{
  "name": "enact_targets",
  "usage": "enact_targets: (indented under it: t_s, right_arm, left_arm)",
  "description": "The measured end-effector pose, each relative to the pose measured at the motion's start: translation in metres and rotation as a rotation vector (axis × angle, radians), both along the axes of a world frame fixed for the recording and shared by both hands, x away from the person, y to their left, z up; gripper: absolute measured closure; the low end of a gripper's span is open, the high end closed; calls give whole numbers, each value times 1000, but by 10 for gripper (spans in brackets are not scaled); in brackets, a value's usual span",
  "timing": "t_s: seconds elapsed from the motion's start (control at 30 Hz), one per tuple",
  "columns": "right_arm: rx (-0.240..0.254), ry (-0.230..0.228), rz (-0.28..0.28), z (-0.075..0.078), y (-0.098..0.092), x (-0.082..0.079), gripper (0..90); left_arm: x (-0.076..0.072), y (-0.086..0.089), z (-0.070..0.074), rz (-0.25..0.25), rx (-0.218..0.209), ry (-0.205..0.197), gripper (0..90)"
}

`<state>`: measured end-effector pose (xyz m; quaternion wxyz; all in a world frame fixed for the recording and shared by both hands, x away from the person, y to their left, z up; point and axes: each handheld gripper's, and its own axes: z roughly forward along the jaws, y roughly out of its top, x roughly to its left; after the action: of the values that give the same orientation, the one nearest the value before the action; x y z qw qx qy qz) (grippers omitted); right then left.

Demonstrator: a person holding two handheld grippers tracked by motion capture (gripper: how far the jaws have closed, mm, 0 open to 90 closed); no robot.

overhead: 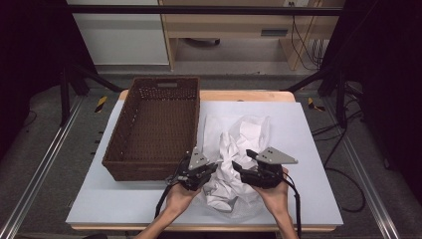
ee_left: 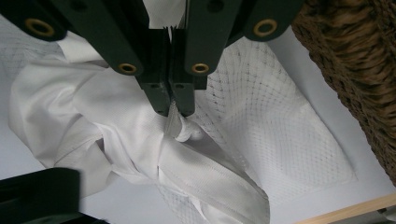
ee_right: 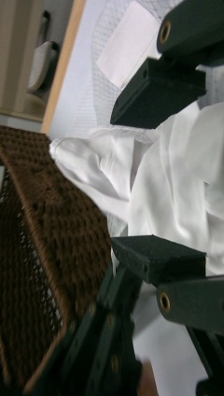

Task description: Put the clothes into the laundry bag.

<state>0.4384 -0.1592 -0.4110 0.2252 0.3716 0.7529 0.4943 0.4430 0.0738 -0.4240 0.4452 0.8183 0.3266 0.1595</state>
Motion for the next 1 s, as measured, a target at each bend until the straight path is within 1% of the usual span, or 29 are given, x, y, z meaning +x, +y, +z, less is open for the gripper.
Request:
enact_targets:
  t_s: [0.03,0.07,0.1,0.13,0.17,0.2,0.23,0.27,0.3,0.37,0.4,0.43,0.5,0.53,0.6,0.63,0.7,0.73,0.77,0.83,0.87,0.93,1.0]
  right_arm:
    - [-19,22,-2,-5,5,6,329]
    - [-51,56,2,-14,13,16,329]
    - [-58,81,-1,-19,17,20,334]
    - [-64,110,-2,-26,21,26,374]
    - [-61,131,0,-31,23,28,472]
    - [-52,152,5,-32,23,29,598]
    - [-54,160,0,-32,23,29,734]
    - [-68,165,0,-30,21,29,829]
    - [-68,172,6,-29,18,27,857]
    - [-59,160,13,-25,10,23,869]
    - [-47,143,21,-23,5,20,870]
    - [-34,113,39,-20,1,15,870]
    - [-1,76,101,-15,-7,4,870]
    - [6,58,131,-13,-10,-2,870]
    - [32,44,189,-9,-15,-13,870]
    - [38,44,213,-9,-16,-17,870]
    - [43,46,256,-9,-16,-25,870]
    - [38,54,282,-11,-14,-27,870]
    - [22,60,299,-14,-12,-29,870]
    - [-17,97,334,-19,-5,-30,870]
    - [-37,114,340,-22,-1,-28,871]
    - [-80,151,341,-28,5,-25,871]
    - [-104,182,326,-33,10,-20,871]
  left_arm:
    - [0,0,0,2,0,2,879]
    - [0,1,0,4,2,4,879]
    - [0,1,0,7,6,2,879]
    - [0,1,0,10,20,-1,879]
    - [1,1,-1,12,28,-2,879]
    - [1,1,-2,12,27,0,880]
    - [2,1,-3,13,24,5,879]
    - [2,1,-2,13,22,5,879]
    - [2,1,-2,13,19,7,879]
    - [3,-1,0,14,18,4,880]
    - [3,-1,0,12,18,8,880]
    - [3,-2,1,14,21,8,879]
    - [5,-3,2,17,17,10,880]
    - [6,-4,3,23,19,8,879]
    - [8,-5,7,31,12,11,880]
    - [10,-6,10,38,14,4,880]
    - [11,-9,17,55,13,-6,880]
    - [12,-9,20,59,11,-11,880]
    - [13,-11,23,60,14,-13,880]
    - [15,-13,28,61,11,-16,880]
    - [16,-14,30,65,10,-27,880]
    - [18,-16,34,56,6,-24,881]
    - [17,-18,35,47,16,-31,881]
